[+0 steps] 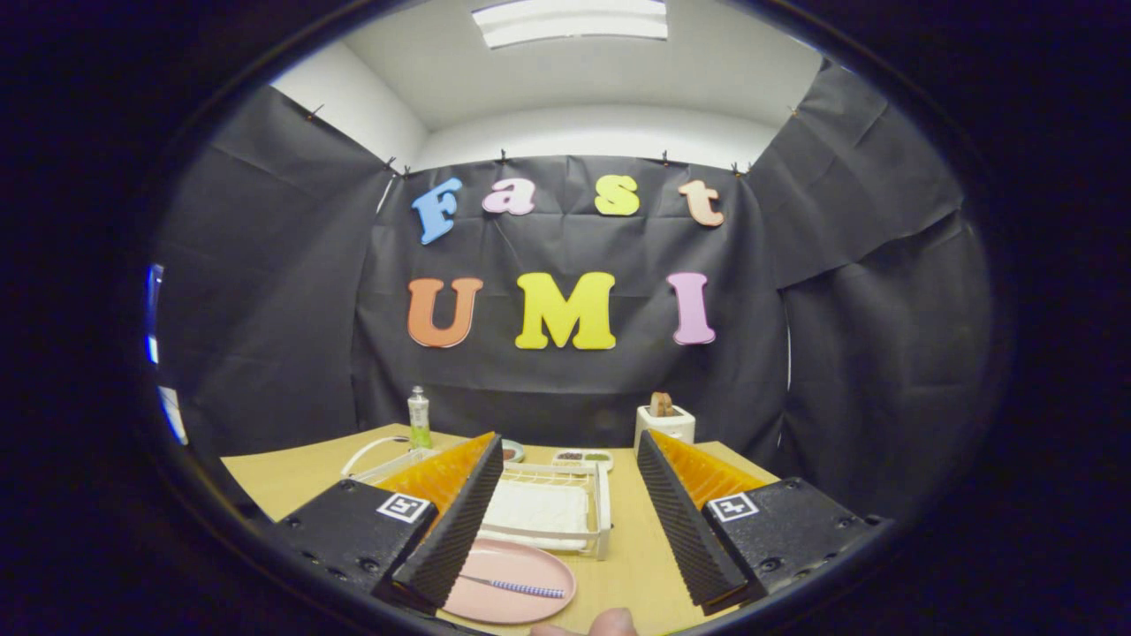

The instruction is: Take the plate from the dish rack, then take the spoon from the basket and place it into the plate.

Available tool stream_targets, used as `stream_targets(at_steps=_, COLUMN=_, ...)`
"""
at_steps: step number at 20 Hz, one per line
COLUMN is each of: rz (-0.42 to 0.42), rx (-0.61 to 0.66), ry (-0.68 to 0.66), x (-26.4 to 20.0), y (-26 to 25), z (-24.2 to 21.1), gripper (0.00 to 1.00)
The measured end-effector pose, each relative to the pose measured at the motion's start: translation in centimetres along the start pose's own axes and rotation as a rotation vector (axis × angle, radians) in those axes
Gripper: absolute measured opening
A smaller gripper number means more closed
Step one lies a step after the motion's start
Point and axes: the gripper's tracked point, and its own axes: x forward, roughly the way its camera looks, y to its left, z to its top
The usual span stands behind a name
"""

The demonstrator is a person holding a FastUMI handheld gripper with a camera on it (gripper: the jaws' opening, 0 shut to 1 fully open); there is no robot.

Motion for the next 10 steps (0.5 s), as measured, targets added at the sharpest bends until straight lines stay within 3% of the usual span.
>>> stream_targets(at_steps=10, rz=0.033, rx=0.015, ry=-0.007, x=0.3, y=2.4, z=-0.4, gripper=0.99)
